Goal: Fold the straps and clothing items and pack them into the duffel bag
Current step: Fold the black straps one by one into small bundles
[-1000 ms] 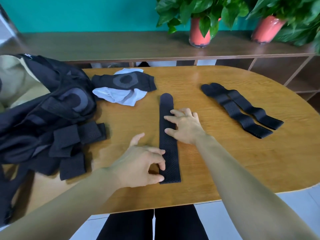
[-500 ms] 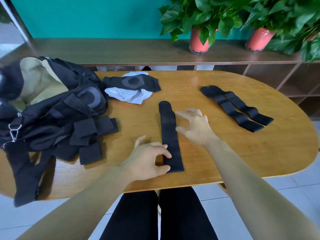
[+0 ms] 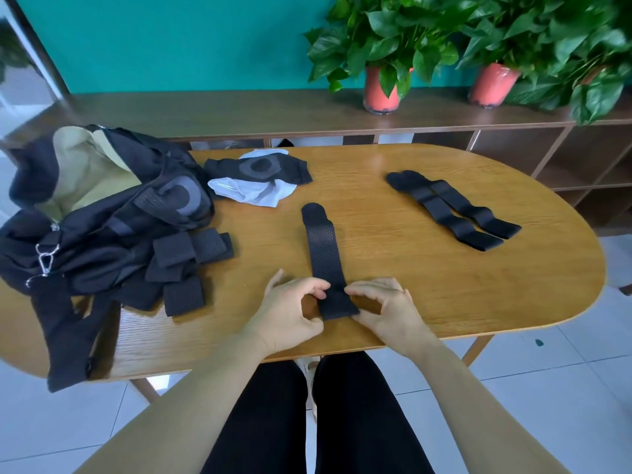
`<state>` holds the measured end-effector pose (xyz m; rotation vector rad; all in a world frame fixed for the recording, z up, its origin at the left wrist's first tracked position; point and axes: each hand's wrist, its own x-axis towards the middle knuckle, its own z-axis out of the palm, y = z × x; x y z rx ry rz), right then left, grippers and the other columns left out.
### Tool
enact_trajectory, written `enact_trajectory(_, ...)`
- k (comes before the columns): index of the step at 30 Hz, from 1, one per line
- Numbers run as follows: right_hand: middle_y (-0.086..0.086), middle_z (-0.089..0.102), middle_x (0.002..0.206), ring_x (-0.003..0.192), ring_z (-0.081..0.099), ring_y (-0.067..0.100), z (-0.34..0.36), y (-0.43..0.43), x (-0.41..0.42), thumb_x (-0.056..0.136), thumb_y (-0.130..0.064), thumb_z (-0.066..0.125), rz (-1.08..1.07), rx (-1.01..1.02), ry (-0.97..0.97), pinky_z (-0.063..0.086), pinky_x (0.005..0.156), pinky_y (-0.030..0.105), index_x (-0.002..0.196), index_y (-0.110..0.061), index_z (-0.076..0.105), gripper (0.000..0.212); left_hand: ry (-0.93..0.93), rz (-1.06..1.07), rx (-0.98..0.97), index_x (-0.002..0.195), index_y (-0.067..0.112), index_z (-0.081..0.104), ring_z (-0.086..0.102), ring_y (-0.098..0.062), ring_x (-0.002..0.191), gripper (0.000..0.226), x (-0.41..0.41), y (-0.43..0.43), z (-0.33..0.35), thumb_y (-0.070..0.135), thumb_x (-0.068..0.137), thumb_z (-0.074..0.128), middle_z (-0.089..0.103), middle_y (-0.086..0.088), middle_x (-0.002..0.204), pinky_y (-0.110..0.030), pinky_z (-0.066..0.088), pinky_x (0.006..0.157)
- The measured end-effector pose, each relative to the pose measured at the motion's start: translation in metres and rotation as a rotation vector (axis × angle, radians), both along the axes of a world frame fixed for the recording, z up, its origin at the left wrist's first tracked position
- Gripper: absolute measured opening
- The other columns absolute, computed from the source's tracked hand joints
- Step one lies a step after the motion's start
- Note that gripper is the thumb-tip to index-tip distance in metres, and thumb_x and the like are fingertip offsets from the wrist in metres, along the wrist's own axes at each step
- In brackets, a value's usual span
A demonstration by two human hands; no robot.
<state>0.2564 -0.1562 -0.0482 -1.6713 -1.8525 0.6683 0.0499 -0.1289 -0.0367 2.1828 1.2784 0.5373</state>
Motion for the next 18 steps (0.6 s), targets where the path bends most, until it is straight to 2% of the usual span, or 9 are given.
enact_trajectory(4,-0.026,0.061,0.1,0.112,0.041,0.003,-0.005,0.009,-0.01,0.083,-0.03,0.07,-0.143,0.063,0.076,0.027,0.101,0.032,0.09,-0.028,0.074,0.007,-0.066,0.058,-0.038,0.132,0.029,0.05,0.052,0.008,0.113,0.053,0.002,0.002,-0.001,0.012,0.083,0.061,0.062,0.015,0.117,-0.033,0.002,0.121)
enact_trajectory(8,-0.011,0.064,0.098,0.107,0.043,0.014,-0.006,0.018,-0.018,0.086,-0.035,0.066,-0.254,0.059,-0.009,0.035,0.094,0.034,0.089,-0.026,0.074,0.013,-0.158,0.156,-0.085,0.138,0.028,0.044,0.056,-0.005,0.11,0.054,0.009,0.004,-0.004,0.007,0.089,0.056,0.059,0.011,0.106,-0.035,0.032,0.113)
enact_trajectory(11,-0.01,0.066,0.094,0.104,0.044,0.016,-0.005,0.021,-0.021,0.085,-0.038,0.066,-0.292,0.048,-0.019,0.038,0.092,0.035,0.086,-0.027,0.074,0.014,-0.232,0.214,-0.055,0.14,0.028,0.04,0.06,-0.006,0.106,0.055,0.013,0.005,-0.007,0.008,0.091,0.057,0.057,0.008,0.116,-0.03,0.048,0.098)
enact_trajectory(14,-0.011,0.067,0.091,0.103,0.046,0.015,-0.002,0.024,-0.024,0.084,-0.039,0.067,-0.323,0.033,-0.026,0.04,0.09,0.036,0.082,-0.026,0.074,0.015,-0.23,0.27,-0.023,0.14,0.028,0.04,0.061,-0.003,0.099,0.055,0.014,0.01,-0.01,0.008,0.092,0.057,0.053,0.007,0.129,-0.028,0.051,0.092)
enact_trajectory(18,-0.01,0.068,0.087,0.099,0.047,0.016,-0.003,0.026,-0.028,0.083,-0.038,0.068,-0.368,0.058,-0.058,0.041,0.087,0.034,0.079,-0.024,0.074,0.016,-0.196,0.302,0.019,0.136,0.025,0.046,0.061,-0.004,0.094,0.048,0.015,0.014,-0.012,0.01,0.092,0.059,0.054,0.006,0.13,-0.023,0.049,0.09)
